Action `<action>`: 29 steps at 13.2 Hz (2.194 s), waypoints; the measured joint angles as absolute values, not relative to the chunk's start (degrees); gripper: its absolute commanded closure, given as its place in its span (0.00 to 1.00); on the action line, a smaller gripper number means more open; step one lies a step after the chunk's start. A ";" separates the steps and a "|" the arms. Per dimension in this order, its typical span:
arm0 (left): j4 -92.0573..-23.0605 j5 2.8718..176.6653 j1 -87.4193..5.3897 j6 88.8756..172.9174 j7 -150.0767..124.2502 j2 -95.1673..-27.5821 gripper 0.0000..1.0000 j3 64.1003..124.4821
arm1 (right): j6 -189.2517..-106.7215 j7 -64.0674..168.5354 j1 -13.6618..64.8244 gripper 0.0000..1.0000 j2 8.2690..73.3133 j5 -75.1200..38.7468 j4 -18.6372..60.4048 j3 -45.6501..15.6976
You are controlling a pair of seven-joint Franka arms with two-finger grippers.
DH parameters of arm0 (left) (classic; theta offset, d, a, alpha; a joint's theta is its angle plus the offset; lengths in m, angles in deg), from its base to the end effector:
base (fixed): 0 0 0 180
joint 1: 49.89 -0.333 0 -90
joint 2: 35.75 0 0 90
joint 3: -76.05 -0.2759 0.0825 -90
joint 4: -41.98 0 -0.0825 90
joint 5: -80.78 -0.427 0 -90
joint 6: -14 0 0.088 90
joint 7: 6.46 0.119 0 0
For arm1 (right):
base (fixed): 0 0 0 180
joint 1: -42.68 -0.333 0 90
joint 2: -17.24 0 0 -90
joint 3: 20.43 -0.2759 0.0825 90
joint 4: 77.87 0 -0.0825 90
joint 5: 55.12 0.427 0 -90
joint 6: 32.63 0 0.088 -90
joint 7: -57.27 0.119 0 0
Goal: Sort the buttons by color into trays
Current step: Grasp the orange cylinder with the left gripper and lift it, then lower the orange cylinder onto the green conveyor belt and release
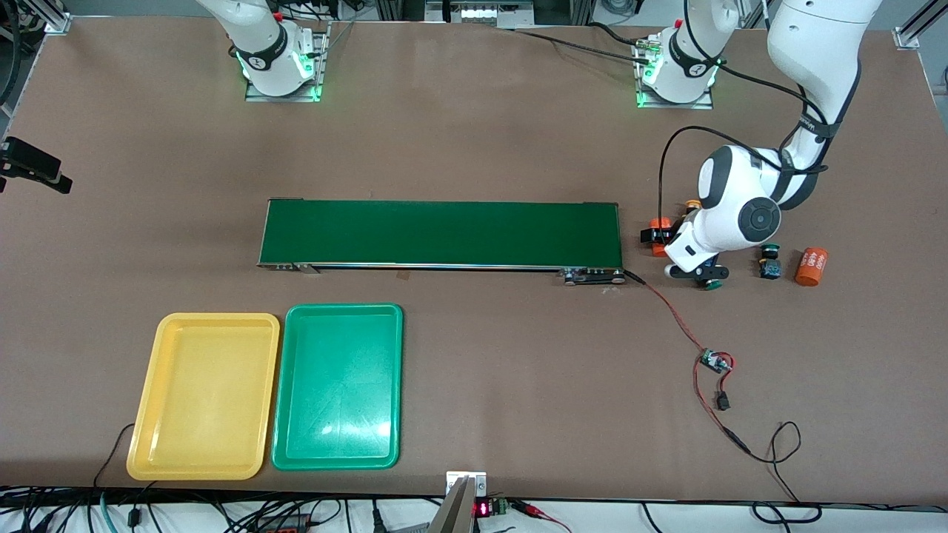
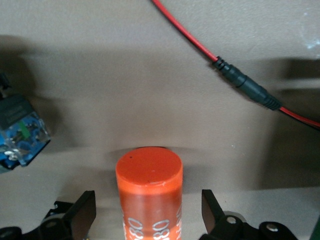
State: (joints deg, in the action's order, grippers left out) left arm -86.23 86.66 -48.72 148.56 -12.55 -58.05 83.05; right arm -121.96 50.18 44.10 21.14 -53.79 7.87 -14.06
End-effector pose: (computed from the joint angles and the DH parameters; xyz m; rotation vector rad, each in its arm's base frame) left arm 0.5093 -0.0822 0.0891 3.0344 0.0737 -0.4409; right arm 0.6098 -0.0787 0.5686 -3.1254 0.0184 0.0046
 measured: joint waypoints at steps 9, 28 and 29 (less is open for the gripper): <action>-76.20 86.11 -49.02 133.89 -10.63 -54.64 0.98 85.12 | -121.95 50.18 44.10 0.00 21.14 -53.79 7.87 -14.03; -67.79 64.90 -30.12 129.89 30.80 -58.77 0.92 93.48 | -121.95 50.25 44.10 0.00 21.15 -53.78 7.87 -14.02; -67.79 64.87 -29.74 130.79 30.89 -59.48 0.87 93.48 | -121.95 50.25 44.10 0.00 21.15 -53.78 7.87 -14.02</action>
State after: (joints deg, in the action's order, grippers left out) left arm -67.79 64.87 -29.74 130.79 30.89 -59.48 93.48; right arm -121.95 50.25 44.10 21.15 -53.78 7.87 -14.02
